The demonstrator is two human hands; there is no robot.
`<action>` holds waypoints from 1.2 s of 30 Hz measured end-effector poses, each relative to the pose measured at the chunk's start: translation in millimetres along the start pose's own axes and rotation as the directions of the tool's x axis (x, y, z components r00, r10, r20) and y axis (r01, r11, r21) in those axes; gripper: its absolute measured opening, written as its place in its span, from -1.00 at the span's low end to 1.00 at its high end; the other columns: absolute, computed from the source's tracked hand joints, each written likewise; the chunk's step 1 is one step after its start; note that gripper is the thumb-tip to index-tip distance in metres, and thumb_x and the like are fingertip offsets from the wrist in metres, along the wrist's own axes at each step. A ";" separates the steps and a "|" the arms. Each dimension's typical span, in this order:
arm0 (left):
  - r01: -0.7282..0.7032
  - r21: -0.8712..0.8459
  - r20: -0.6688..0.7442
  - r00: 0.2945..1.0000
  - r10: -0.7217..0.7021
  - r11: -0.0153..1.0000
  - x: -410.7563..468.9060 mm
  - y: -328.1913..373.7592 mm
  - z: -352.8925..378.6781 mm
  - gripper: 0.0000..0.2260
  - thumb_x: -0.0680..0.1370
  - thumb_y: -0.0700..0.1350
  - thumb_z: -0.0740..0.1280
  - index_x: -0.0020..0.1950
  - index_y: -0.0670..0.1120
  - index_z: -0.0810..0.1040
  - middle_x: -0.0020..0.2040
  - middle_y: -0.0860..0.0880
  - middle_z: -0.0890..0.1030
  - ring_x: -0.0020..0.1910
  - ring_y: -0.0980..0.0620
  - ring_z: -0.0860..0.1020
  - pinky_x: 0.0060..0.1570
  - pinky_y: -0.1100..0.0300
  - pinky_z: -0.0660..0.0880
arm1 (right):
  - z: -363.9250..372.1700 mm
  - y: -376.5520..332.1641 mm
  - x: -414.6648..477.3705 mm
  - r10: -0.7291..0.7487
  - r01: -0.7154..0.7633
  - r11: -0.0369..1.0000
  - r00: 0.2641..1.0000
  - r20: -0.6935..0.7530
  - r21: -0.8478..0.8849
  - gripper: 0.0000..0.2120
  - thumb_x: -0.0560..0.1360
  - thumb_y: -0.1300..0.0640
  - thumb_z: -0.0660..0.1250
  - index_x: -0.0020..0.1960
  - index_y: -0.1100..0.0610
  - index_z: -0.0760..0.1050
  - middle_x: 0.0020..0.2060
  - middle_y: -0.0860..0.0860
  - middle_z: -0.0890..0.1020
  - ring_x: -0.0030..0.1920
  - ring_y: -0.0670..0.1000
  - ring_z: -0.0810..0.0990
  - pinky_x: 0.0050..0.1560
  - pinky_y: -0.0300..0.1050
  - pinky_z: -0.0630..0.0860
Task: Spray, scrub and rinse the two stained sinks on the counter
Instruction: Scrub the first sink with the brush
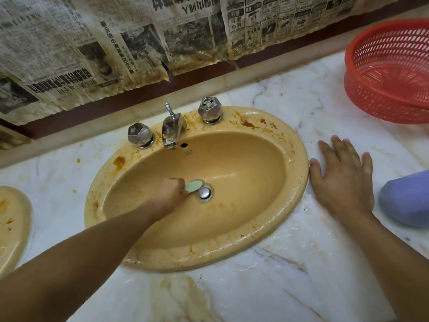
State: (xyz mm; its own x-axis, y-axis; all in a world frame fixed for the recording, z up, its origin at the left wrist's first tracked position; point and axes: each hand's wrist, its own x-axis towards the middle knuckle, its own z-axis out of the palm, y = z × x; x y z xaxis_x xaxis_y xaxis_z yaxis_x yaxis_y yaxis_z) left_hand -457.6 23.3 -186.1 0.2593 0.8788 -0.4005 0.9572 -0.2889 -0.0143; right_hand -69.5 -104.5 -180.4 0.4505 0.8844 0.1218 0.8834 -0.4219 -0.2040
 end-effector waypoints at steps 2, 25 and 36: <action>-0.034 -0.005 0.061 0.998 0.035 0.999 -15.1 -10.1 4.7 -0.83 0.63 0.05 0.36 0.05 -0.04 0.62 -0.05 -0.04 0.62 -0.08 -0.03 0.52 -0.18 0.09 0.43 | -0.4 -0.7 0.4 -0.002 0.002 1.000 1.000 0.000 0.000 -0.39 0.63 -0.19 -0.09 0.60 0.04 0.25 0.62 0.06 0.21 0.62 0.07 0.10 0.60 0.24 -0.06; -0.077 -0.278 0.492 0.845 0.210 0.958 -65.9 -45.5 -40.8 -0.85 0.51 0.05 0.54 -0.14 0.01 0.70 -0.19 0.04 0.68 -0.20 0.01 0.61 -0.14 0.03 0.58 | -0.5 -3.4 0.2 0.016 -0.015 1.000 1.000 0.019 -0.025 -0.45 0.68 -0.14 -0.03 0.61 0.03 0.21 0.63 0.05 0.17 0.63 0.06 0.06 0.60 0.26 -0.08; 0.065 -0.573 0.537 0.783 0.314 0.817 -77.8 -19.4 -57.0 -0.82 0.42 0.04 0.61 -0.15 -0.03 0.73 -0.28 -0.13 0.55 -0.46 0.02 0.39 -0.46 0.17 0.31 | -0.9 -3.5 0.5 0.008 -0.008 1.000 1.000 0.021 -0.028 -0.45 0.68 -0.14 -0.03 0.61 0.04 0.21 0.63 0.05 0.18 0.63 0.07 0.06 0.60 0.25 -0.08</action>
State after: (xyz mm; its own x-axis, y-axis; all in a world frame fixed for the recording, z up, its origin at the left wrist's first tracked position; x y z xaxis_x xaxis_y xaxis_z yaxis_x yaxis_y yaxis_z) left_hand -489.0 -17.9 -102.5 0.4345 0.3940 -0.8099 0.8725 0.0389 0.4870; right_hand -72.2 -102.8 -178.7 0.4549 0.8849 0.0996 0.8832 -0.4341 -0.1774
